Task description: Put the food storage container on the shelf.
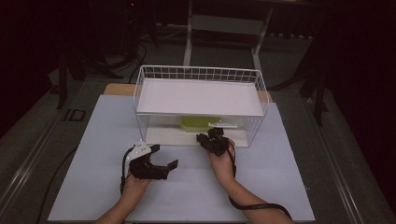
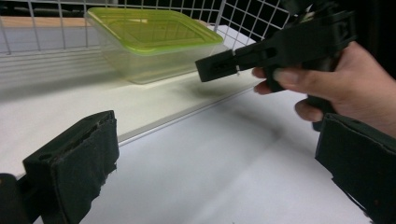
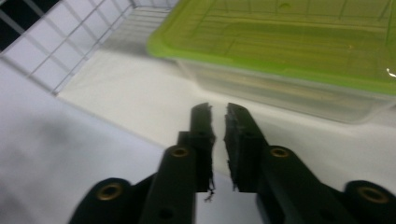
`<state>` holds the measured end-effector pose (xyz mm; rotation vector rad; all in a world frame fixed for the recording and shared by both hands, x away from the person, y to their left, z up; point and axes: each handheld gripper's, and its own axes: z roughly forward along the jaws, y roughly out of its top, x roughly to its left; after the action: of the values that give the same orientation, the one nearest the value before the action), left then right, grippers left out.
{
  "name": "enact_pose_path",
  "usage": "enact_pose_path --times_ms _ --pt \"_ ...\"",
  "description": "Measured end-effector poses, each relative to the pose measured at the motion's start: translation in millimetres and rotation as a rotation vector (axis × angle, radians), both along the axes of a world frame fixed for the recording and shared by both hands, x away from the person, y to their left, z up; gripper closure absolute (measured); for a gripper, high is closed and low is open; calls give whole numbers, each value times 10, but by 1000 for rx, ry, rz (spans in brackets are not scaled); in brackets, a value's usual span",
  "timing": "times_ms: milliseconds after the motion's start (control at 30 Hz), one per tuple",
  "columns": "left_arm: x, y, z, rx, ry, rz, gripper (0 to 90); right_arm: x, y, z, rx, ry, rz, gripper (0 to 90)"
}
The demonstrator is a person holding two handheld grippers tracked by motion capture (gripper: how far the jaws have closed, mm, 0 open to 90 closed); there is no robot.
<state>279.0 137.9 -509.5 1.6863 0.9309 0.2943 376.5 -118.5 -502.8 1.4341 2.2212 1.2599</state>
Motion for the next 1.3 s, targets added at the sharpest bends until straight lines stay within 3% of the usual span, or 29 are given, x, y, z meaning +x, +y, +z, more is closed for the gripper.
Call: enact_pose_path --times_ms 233,267,333,533,567,633,767,867,1000,1067,1300 --pt "16 -20 61 -20 -17 -46 1 -155 -89 93 9 -29 44 604" --pt "20 -29 77 -25 -21 -64 1 -213 -120 124 13 -43 52 463" --pt "23 -64 124 -15 -31 -87 1 -254 -150 148 19 -52 46 384" --pt "35 -115 218 -5 -40 -139 1 -366 -247 231 53 -69 42 323" --pt "42 -131 246 -19 -40 -158 1 -395 -292 260 66 -85 72 249" --pt "47 -143 268 -23 -36 -163 1 -416 -319 281 70 -89 93 195" --pt "48 -155 303 -28 -39 -170 1 -456 -349 301 35 -111 102 163" --pt "26 -144 322 -40 -40 -183 1 -510 -434 317 67 -115 144 167" --pt "-7 -111 332 -53 -29 -193 1 -598 -514 339 69 -102 171 167" --pt "-25 -90 341 -60 -26 -195 1 -649 -568 347 91 -99 178 167" --pt "-126 -47 371 -75 -33 -218 1 -818 -727 406 96 -114 193 167"
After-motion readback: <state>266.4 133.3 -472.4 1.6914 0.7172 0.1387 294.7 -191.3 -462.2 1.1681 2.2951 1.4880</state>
